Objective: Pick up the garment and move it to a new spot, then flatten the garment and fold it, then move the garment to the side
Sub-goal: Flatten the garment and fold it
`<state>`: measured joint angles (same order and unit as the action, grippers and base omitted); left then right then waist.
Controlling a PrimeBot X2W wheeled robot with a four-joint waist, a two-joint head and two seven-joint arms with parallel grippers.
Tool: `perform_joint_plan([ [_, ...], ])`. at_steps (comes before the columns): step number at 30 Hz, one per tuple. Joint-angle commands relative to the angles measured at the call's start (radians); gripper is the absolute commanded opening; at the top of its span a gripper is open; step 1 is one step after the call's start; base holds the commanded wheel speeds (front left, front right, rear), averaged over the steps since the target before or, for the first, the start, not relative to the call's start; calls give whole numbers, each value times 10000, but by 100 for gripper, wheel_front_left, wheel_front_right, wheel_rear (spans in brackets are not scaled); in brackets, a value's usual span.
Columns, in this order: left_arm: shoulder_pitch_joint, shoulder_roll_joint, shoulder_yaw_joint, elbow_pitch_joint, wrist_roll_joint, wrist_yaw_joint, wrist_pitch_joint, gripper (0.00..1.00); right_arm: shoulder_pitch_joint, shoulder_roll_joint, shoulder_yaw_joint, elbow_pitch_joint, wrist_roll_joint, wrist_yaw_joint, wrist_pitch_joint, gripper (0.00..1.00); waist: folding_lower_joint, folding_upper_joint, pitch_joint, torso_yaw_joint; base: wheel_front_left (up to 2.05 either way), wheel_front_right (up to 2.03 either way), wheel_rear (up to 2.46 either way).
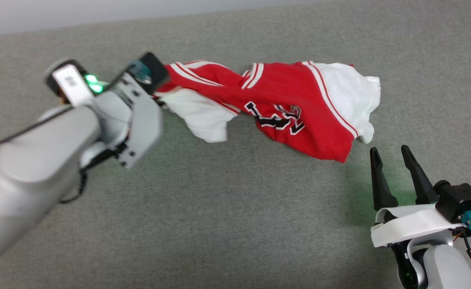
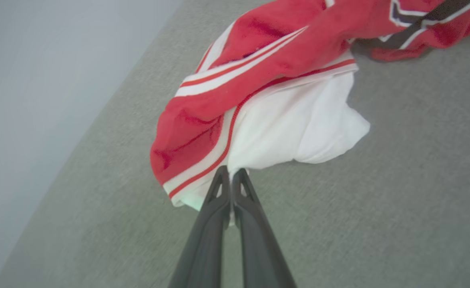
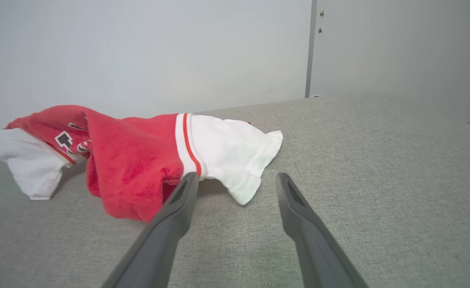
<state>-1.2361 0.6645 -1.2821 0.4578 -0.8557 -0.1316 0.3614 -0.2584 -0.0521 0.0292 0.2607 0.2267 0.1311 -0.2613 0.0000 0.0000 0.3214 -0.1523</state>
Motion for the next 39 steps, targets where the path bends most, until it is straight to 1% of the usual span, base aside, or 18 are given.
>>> perform_joint_plan([
  [1,-154,139,12,45,114,22,-18,0,-56,10,-4,20,-113,-7,-50,100,0,0,-168,178,0,0,0],
  [5,-303,662,10,504,139,22,-195,0,-84,10,18,15,-120,-7,-50,100,0,0,-153,133,0,0,0],
  [7,-241,753,5,733,-177,22,-252,0,-5,9,-29,-4,-124,-7,-51,100,0,0,-124,63,0,0,0],
  [10,-13,797,6,1146,-267,22,-353,0,129,12,-104,1,-134,-7,-51,100,0,0,-78,-6,0,0,0],
  [11,88,724,3,1320,-399,22,-461,8,154,16,-107,0,-120,-7,-51,100,0,0,-53,-27,0,0,0],
  [13,131,578,14,1771,-494,22,-783,45,145,15,-79,-12,-70,-7,-51,100,0,0,4,-82,0,0,0],
  [14,250,413,9,1942,-661,22,-931,80,153,9,-81,-22,-61,-7,-51,100,0,0,9,-92,0,0,0],
  [15,317,290,10,2149,-732,22,-1079,100,170,10,-85,-32,-52,-7,-51,100,0,0,17,-95,0,0,0],
  [19,455,105,12,2680,-667,22,-1299,100,214,12,-208,-47,-130,-7,-51,100,0,0,4,-48,0,0,0],
  [21,251,113,12,2879,-606,22,-1290,100,263,15,-314,-48,-216,-7,-51,100,0,0,-92,98,0,0,0],
  [23,188,119,9,3011,-887,22,-1185,100,288,11,-284,-8,-259,-7,-51,100,0,0,-196,203,0,0,0],
  [26,401,17,294,3120,-2089,22,-607,100,259,11,-220,35,-251,-7,-51,100,0,0,-327,318,0,0,0],
  [30,809,-141,778,2962,-4134,22,1142,100,315,12,-159,70,-231,-7,-51,100,0,0,-424,369,0,0,0],
  [31,809,-141,778,2962,-4134,22,1142,100,315,12,-159,70,-231,-7,-51,100,0,0,-424,369,0,0,0],
  [32,876,-164,930,2917,-4633,22,1605,100,312,12,-136,66,-228,-7,-51,100,0,0,-421,362,0,0,0],
  [34,932,-179,1049,2683,-5208,20,2245,100,308,11,-115,37,-225,-7,-51,100,0,0,-393,313,0,0,0],
  [37,978,-270,1384,2553,-5847,22,2368,100,254,9,-109,-12,-198,-7,-51,100,0,0,-272,165,0,0,0],
  [39,968,-380,1546,2545,-6050,22,2258,100,225,12,-73,-37,-158,-7,-51,100,0,0,-186,40,0,0,0],
])
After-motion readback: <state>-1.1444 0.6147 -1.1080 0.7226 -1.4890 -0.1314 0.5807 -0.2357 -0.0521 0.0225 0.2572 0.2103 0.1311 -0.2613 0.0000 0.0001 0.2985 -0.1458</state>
